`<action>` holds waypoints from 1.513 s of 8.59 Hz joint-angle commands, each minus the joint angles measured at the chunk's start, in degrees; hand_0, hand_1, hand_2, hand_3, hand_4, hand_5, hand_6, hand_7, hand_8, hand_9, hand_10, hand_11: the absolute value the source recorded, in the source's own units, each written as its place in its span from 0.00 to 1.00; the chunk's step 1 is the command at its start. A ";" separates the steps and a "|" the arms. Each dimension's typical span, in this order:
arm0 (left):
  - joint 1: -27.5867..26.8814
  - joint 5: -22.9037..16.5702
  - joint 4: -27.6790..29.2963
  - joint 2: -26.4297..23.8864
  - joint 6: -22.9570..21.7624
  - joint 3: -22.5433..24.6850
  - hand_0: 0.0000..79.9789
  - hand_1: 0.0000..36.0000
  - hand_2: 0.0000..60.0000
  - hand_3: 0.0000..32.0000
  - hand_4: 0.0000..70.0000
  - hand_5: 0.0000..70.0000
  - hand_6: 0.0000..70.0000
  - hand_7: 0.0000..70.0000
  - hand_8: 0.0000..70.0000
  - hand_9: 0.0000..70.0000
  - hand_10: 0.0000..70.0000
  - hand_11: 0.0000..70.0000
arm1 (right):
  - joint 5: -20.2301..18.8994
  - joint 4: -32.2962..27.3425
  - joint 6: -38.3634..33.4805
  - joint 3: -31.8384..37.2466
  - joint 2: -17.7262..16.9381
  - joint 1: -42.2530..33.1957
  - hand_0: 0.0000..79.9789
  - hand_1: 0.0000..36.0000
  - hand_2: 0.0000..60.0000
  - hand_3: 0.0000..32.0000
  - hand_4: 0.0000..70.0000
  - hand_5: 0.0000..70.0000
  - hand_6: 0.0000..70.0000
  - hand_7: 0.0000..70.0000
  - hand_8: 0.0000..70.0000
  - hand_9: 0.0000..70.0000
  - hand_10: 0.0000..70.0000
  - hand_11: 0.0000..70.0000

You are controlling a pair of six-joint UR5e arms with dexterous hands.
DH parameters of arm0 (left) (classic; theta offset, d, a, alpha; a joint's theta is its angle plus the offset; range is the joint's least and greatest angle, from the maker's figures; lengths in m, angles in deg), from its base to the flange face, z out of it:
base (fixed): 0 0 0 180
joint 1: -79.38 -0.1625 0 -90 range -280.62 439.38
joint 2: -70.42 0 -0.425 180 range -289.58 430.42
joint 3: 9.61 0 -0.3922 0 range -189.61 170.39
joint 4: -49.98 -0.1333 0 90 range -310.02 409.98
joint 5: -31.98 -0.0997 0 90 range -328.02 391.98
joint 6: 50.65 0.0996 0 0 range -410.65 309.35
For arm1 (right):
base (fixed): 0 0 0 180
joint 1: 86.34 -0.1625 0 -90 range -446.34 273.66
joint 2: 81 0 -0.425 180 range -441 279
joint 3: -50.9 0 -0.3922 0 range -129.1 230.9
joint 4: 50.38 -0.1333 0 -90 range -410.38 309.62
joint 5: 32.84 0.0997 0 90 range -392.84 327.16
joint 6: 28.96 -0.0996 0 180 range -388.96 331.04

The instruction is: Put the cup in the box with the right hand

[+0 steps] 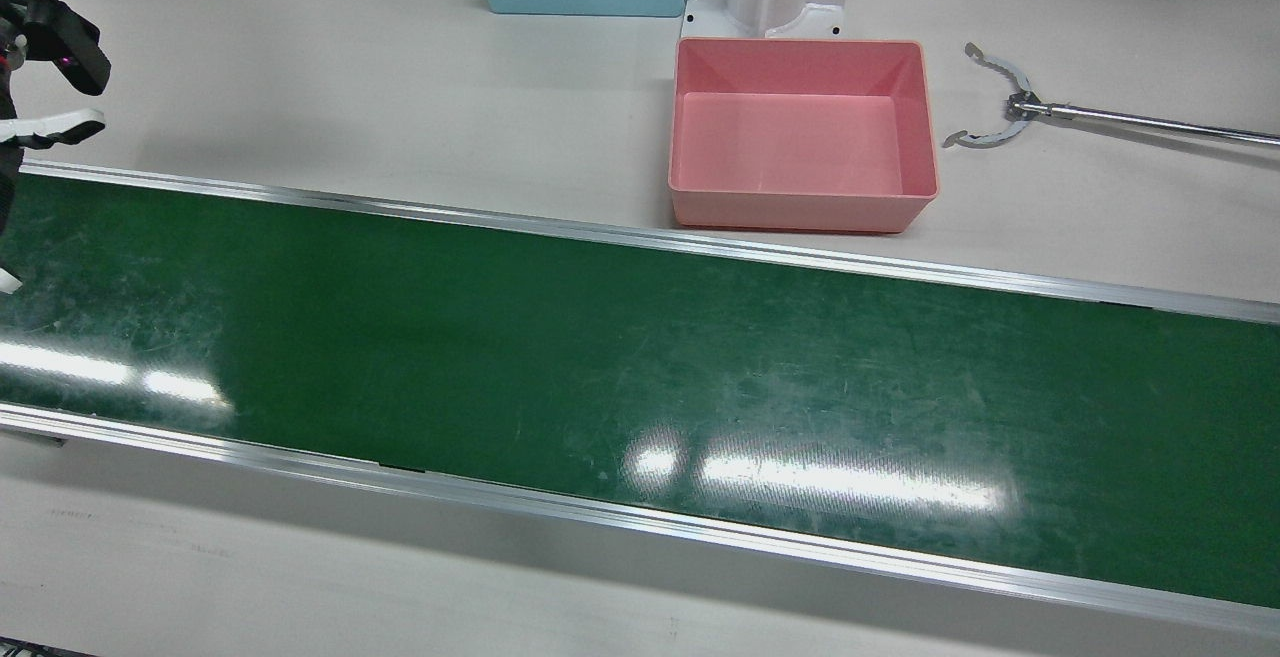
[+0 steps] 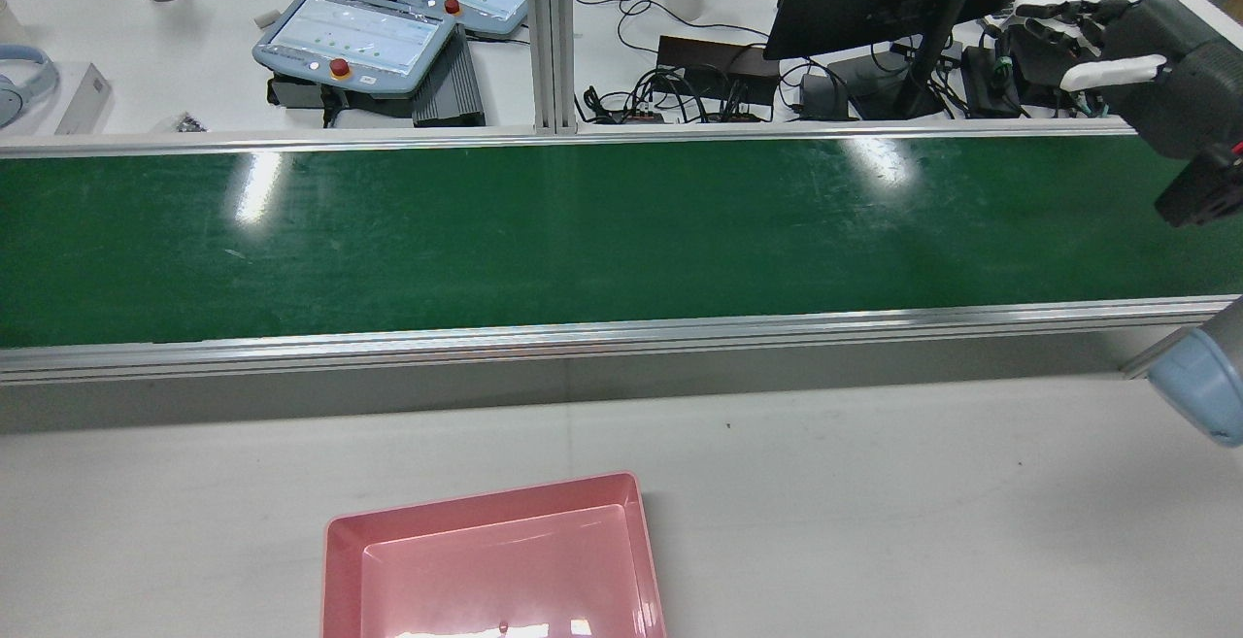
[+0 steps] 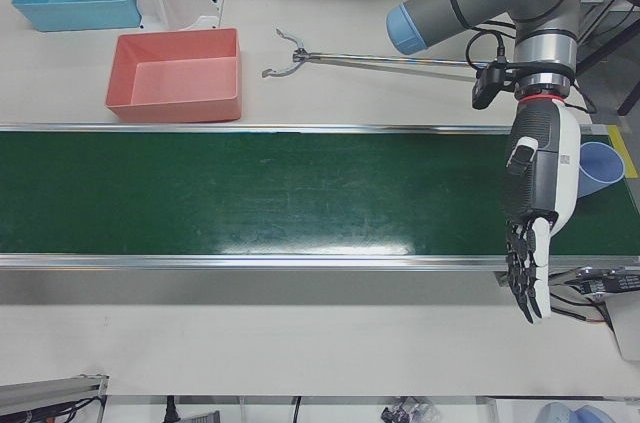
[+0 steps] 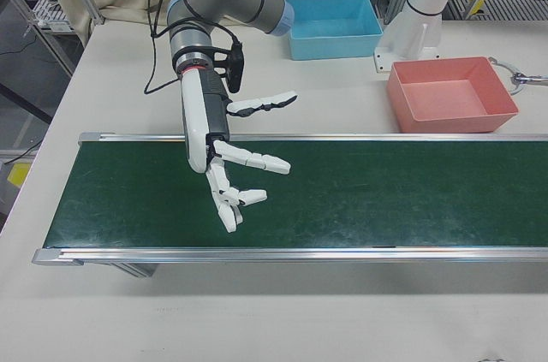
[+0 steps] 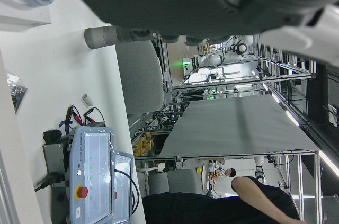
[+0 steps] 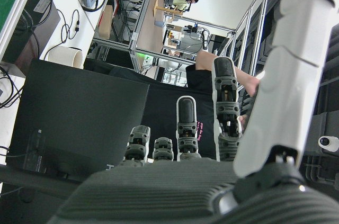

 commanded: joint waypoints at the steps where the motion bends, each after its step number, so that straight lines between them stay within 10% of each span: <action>1: 0.00 0.00 0.02 0.00 -0.06 -0.01 0.00 0.00 0.00 0.00 0.00 0.00 0.00 0.00 0.00 0.00 0.00 0.00 | 0.00 0.00 0.09 0.00 0.06 0.05 0.70 0.34 0.00 0.00 0.51 0.08 0.15 0.64 0.03 0.15 0.12 0.20; 13: 0.00 0.00 0.02 0.00 0.03 -0.01 0.00 0.00 0.00 0.00 0.00 0.00 0.00 0.00 0.00 0.00 0.00 0.00 | 0.00 0.00 0.09 0.70 0.33 -0.03 0.70 0.33 0.00 0.00 0.51 0.08 0.16 0.67 0.04 0.16 0.12 0.20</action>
